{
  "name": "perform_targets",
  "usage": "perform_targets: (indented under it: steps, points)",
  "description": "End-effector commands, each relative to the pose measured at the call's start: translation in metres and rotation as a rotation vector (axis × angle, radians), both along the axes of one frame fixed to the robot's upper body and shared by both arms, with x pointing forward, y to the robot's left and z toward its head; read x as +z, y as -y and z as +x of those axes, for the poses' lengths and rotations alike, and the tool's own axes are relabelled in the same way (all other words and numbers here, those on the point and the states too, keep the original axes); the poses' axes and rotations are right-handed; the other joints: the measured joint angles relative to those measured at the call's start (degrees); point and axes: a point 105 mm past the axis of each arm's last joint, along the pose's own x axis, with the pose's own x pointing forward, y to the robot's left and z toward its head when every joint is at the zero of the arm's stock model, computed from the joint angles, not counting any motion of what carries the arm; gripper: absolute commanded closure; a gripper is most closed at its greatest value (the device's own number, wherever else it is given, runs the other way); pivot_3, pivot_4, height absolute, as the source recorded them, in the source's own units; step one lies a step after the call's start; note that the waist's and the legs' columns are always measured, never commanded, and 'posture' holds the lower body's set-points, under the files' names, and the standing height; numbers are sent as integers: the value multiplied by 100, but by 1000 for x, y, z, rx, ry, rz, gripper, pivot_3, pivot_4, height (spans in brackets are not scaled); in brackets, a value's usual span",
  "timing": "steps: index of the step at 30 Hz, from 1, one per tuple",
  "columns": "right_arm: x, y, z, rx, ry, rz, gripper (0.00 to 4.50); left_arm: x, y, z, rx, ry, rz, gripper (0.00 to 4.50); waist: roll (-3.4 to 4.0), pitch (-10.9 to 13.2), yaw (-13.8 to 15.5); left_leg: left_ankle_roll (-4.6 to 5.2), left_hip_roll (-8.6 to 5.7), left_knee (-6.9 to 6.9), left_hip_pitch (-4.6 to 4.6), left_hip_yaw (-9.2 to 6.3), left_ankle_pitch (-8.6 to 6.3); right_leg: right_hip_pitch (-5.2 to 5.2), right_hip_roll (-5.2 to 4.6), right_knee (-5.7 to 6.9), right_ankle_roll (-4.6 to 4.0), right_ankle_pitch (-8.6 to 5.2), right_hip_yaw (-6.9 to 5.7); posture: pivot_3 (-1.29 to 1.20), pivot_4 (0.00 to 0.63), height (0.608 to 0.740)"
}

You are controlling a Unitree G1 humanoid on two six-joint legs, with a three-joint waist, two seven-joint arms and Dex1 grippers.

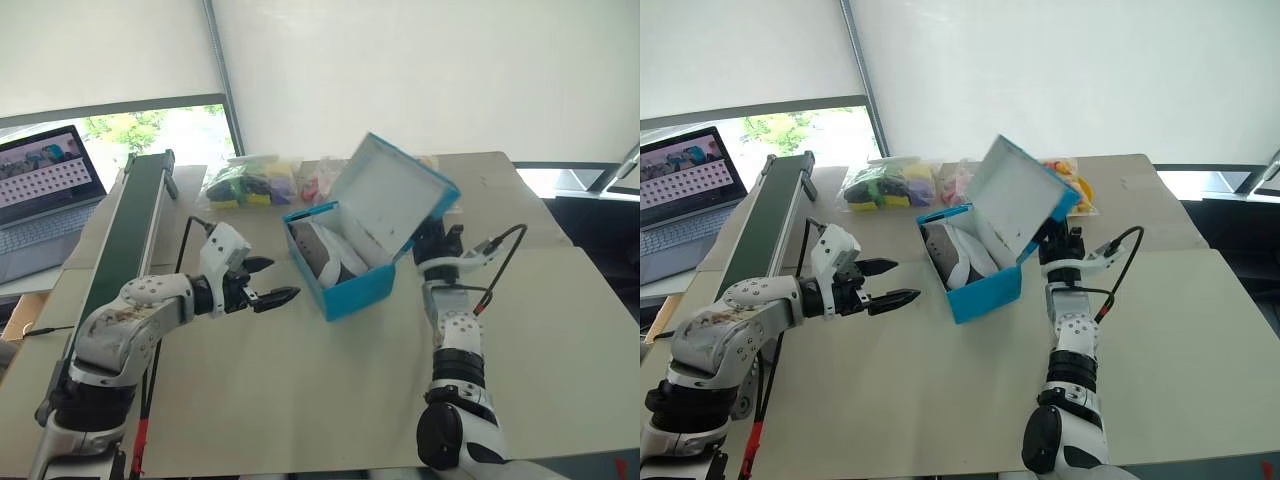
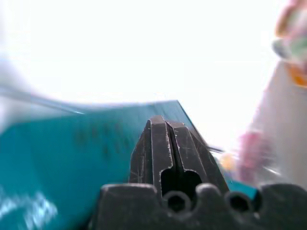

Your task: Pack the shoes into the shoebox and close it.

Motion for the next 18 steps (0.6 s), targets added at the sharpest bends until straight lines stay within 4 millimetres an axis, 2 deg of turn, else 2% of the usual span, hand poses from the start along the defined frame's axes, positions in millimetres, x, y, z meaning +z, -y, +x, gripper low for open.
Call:
perform_targets:
  steps: [1,2,3,5,8,11,12,14,15,18]
  points:
    - [46,-47,-42,215,297,-145,4451,7,5,-4,7,36,-25,0,4,-6,4,2,2,-1,2,-1,-2,1,1,1,2,1,-3,0,150,661]
    - [48,-53,-48,248,317,-179,4451,7,5,-4,10,36,-27,0,5,-7,-8,3,3,-2,1,-1,-4,0,0,1,2,1,-3,0,150,661]
    - [50,-72,-54,314,334,-299,4451,6,6,-4,16,38,-34,0,4,-6,-9,4,2,-3,2,0,-4,-2,0,0,2,1,-3,0,150,661]
    - [40,-114,-57,409,313,-621,4451,5,7,-5,33,39,-50,0,7,-6,-10,0,-12,-2,2,1,-3,-2,-16,-3,2,1,-3,0,150,661]
    - [12,-139,-29,370,182,-983,4451,1,8,-8,48,36,-63,0,4,-5,-15,-6,-25,-2,24,19,1,9,-35,-12,-3,5,-2,0,150,661]
    - [-7,-156,-1,299,103,-1254,4451,-2,8,-10,68,34,-77,0,-6,-1,6,-29,-23,-10,41,27,15,18,-28,-15,-20,14,-10,0,150,661]
    - [-12,-159,15,270,26,-1275,4451,-3,7,-11,78,34,-83,0,-7,0,4,-36,-20,-11,42,26,19,19,-24,-15,-25,17,-15,0,150,661]
    - [-27,-161,35,215,-52,-1384,4451,-4,6,-12,93,40,-87,0,-17,3,9,-64,-17,-18,43,30,35,13,-20,-13,-34,23,-11,0,150,661]
    - [-38,-161,39,210,-71,-1457,4451,-4,6,-12,101,43,-89,0,-18,3,15,-64,-15,-17,42,28,36,12,-18,-12,-36,25,-15,0,150,661]
    - [-92,-154,41,275,-207,-1680,4451,-3,1,-12,143,59,-103,0,-24,-2,33,-65,-14,-17,41,26,36,11,-18,-9,-37,26,-18,0,150,661]
